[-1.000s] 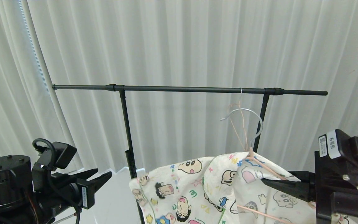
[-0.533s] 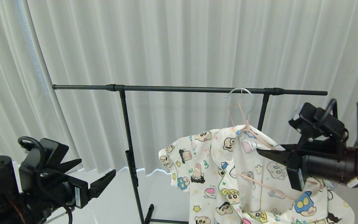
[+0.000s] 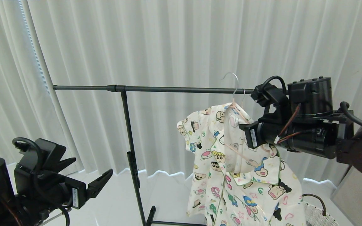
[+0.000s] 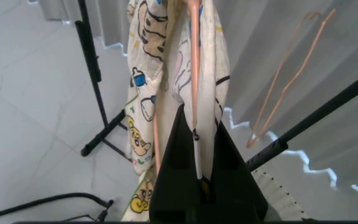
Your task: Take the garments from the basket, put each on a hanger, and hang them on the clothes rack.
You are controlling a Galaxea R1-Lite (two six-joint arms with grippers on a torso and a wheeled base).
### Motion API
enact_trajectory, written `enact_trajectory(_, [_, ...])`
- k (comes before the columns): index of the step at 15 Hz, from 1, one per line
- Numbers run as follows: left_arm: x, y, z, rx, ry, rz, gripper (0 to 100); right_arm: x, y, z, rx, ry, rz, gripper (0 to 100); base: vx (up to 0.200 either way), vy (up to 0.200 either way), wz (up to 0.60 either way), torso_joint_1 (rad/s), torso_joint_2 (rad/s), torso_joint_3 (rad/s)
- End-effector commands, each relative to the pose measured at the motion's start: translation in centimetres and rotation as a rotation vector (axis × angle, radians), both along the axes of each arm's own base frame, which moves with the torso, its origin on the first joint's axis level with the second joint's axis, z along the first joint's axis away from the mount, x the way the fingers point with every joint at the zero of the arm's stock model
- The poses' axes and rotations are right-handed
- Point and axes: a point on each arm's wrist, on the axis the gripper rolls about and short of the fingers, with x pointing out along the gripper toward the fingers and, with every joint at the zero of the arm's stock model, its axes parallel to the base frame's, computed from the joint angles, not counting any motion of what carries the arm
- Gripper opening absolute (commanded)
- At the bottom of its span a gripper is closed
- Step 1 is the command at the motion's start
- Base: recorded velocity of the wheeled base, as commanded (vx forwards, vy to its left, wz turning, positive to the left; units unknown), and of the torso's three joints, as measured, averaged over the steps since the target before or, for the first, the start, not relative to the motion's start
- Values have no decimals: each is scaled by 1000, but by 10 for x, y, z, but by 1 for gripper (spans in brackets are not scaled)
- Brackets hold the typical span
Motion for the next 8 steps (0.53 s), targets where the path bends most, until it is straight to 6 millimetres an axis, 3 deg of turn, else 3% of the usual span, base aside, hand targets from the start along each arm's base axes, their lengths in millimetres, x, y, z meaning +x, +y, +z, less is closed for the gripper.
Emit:
enact_trajectory(1, [-1,0,2,-5,-10,-2,100,11,8,-10,-12,25,-6,0,200,0,0,2,2,2])
enact_trajectory(8, [-3,-5,1,0,-8,-37,100,17,12,-13,-14,28,-24,0,200,0,0,4,3,4])
